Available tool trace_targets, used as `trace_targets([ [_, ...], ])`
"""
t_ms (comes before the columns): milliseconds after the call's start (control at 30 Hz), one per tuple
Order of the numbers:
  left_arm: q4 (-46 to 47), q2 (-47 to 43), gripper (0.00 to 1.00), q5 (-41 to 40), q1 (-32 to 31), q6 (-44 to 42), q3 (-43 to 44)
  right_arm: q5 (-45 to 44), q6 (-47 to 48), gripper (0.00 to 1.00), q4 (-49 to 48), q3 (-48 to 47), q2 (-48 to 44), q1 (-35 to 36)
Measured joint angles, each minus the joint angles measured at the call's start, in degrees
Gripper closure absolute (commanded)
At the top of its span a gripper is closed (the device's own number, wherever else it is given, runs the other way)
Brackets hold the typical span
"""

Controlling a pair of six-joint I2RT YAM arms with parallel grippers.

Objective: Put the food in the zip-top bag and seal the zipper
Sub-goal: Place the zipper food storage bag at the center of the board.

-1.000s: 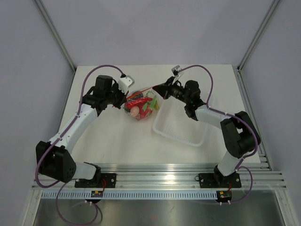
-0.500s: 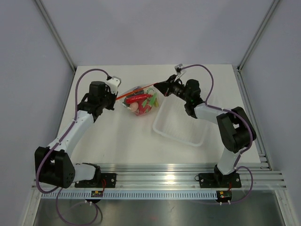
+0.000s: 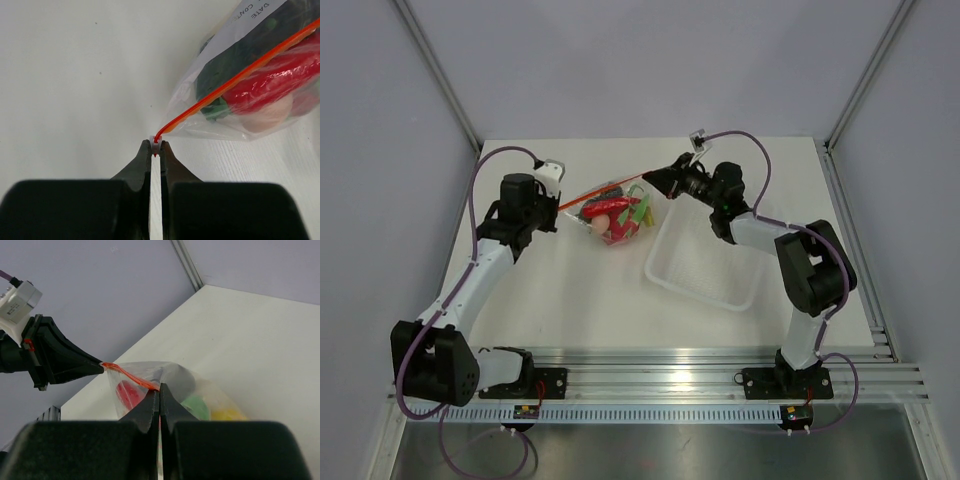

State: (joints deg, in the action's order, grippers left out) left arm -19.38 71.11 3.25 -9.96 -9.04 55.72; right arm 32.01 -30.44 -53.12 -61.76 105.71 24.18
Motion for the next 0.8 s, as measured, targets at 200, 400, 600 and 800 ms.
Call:
trace_targets([
  [200,-1.6,4.7,1.0,-0.7,0.9,0.1,9.0,3.3,0.5,1.0,5.4,-12.0,3.5,-1.2],
  [400,1.1,3.7,1.0,-0.5,1.4,0.0,12.1,7.8,0.2,0.98,8.9,-25.8,8.6,-2.5],
  [600,5.6,-6.6,0.57,5.7,1.7,0.6,3.5,12.0,-1.4,0.01,7.3,-22.7,8.2,-2.8],
  [800,4.2,-15.7,0.01,12.7,1.7,5.1,-4.9,10.0,0.2,0.01,9.6,-7.4,5.5,-2.9],
])
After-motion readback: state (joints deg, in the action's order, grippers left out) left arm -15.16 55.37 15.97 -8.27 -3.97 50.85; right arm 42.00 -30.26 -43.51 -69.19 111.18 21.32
